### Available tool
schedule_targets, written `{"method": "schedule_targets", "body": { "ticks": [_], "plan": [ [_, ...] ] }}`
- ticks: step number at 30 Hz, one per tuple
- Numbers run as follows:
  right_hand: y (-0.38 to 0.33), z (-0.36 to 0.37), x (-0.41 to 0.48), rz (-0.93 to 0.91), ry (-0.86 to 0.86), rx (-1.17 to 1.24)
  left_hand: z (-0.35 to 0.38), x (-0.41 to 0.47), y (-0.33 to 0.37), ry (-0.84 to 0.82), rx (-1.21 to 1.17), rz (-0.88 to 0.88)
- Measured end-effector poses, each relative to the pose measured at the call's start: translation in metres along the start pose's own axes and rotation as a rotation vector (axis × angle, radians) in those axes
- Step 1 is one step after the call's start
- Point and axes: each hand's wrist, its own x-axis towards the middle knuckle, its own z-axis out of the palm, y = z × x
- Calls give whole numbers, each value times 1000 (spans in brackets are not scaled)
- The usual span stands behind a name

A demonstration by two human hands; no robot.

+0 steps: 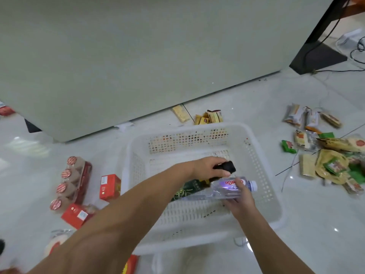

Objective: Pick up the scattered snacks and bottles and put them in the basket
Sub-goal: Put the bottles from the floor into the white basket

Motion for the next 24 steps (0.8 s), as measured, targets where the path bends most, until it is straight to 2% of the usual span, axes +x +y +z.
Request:
{"method": "schedule_targets", "body": {
  "ticks": [5,10,14,17,19,22,24],
  "plan": [
    [-11,3,10,23,-139,-39,33,13,-15,-106,43,10],
    [-28,15,16,91,-198,-123,49,8,-31,-90,-1,-81],
    [-45,28,16,62,-172,-250,38,0,-43,-89,9,-70],
    [-58,42,19,-8,-138,-328,33,-13,-61,-158,115,-80],
    [-66,53,21,-58,-132,-359,41,-27,-78,-197,217,-142],
    [-66,65,21,-68,-114,-361,63,-46,-100,-147,307,-266],
    [-59,73,16,-36,-118,-324,73,-53,-109,-117,345,-278]
  ]
}}
